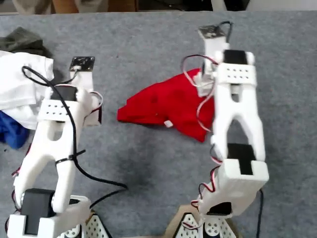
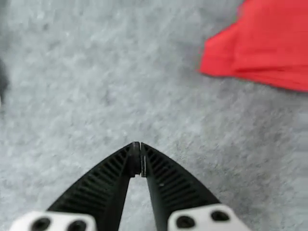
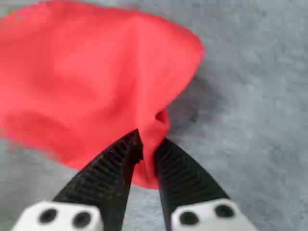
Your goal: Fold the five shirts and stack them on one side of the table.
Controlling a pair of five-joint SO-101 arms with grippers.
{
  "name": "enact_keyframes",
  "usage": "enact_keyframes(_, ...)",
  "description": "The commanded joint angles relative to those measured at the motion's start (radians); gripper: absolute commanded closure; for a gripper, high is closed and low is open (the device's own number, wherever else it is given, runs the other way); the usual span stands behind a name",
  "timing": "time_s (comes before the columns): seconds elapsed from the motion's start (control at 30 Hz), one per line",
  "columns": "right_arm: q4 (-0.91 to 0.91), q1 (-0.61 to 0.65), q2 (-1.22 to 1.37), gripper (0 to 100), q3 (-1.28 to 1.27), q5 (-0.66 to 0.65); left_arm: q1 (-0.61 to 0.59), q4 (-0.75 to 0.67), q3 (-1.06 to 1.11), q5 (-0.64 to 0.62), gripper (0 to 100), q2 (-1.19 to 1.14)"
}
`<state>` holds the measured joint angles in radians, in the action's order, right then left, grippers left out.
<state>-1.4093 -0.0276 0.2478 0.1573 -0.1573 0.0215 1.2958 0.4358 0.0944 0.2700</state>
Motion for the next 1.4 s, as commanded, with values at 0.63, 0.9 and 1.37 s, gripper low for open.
enact_keyframes(0.63,-0.157,-0.332,-0.012,74.9,0.053,-0.054,0.114,-0.520,0.270,-0.238,80,0.028)
enact_keyframes(0.9,-0.370,-0.168,-0.079,89.8,0.222,-0.049,0.109,-0.647,0.325,-0.351,80,-0.010)
enact_keyframes(1.37,-0.269,0.394,-0.093,93.5,0.248,-0.049,-0.166,-0.651,0.285,-0.342,98,-0.140)
